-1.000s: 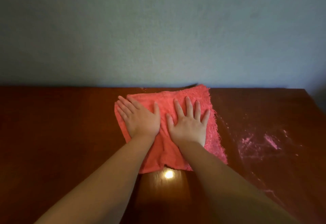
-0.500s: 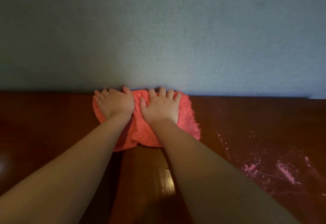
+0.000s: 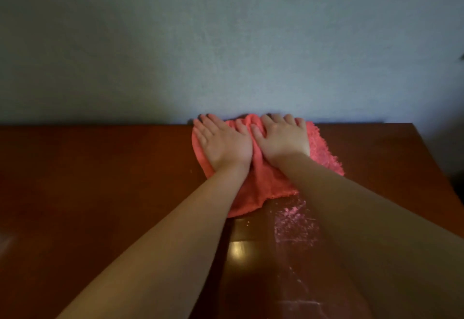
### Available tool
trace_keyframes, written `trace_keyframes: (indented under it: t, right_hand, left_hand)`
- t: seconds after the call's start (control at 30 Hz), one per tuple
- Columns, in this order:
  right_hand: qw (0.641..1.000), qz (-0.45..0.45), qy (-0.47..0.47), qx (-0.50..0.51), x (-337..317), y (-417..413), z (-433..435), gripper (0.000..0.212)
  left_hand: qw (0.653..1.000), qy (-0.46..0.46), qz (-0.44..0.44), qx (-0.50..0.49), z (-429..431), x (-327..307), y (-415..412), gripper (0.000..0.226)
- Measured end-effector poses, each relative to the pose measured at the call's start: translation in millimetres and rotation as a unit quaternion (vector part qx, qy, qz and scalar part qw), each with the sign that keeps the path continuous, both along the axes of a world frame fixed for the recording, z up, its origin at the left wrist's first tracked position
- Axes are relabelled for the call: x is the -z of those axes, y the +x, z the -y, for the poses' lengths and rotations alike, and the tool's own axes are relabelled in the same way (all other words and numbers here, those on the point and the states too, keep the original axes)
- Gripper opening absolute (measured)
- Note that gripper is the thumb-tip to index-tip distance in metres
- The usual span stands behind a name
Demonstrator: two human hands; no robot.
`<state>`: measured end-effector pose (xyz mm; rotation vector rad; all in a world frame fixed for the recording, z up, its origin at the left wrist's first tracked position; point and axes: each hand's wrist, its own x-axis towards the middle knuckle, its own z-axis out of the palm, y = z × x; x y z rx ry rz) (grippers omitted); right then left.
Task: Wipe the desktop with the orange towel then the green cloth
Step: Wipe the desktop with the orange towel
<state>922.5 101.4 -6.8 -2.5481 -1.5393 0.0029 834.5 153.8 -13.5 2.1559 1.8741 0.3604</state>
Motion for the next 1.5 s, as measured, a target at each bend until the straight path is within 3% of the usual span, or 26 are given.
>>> trace_keyframes:
  t: [0.33, 1.5]
  right_hand:
    - [0.999, -0.032, -0.027, 0.022, 2.3, -2.8, 33.7, 0.053]
    - [0.991, -0.028, -0.045, 0.122, 8.1, -192.8, 272.5, 0.055]
  left_hand:
    - [0.982, 0.029, -0.055, 0.178, 22.5, 0.3, -6.2, 0.051]
    - [0.957, 0.023, -0.059, 0.282, 245.8, 7.2, -183.5, 0.05]
